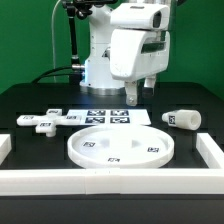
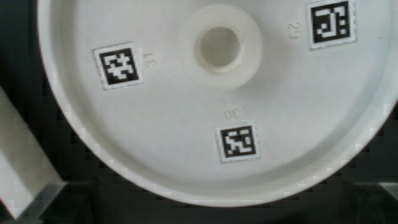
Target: Assemble round table
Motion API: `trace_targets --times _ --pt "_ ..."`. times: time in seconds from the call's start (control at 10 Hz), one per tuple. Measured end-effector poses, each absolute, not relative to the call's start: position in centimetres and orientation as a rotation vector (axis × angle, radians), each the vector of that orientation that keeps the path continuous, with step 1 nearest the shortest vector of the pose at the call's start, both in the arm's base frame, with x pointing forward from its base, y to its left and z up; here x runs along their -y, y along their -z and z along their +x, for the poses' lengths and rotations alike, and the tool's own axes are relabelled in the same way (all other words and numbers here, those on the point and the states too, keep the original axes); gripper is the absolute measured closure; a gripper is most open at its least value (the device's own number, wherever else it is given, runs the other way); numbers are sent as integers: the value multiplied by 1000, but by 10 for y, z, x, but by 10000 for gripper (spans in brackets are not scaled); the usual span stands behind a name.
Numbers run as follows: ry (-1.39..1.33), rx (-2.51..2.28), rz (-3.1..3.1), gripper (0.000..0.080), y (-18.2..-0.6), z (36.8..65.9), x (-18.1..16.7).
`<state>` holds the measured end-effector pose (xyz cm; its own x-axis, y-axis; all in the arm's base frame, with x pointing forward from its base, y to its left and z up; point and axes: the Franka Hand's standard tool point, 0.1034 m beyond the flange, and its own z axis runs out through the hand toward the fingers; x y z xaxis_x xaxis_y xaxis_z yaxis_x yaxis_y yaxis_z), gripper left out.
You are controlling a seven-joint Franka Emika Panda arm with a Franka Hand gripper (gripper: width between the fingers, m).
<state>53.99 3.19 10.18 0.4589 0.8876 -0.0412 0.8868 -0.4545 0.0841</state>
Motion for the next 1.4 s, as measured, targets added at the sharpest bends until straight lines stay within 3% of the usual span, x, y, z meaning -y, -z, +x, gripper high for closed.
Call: trace_targets --times 0.4,0.9,1.4 --pt "37 -1693 2547 150 -97 536 -26" --pt "61 -1821 2509 150 -38 538 3" --pt "81 -1824 2519 150 -32 535 9"
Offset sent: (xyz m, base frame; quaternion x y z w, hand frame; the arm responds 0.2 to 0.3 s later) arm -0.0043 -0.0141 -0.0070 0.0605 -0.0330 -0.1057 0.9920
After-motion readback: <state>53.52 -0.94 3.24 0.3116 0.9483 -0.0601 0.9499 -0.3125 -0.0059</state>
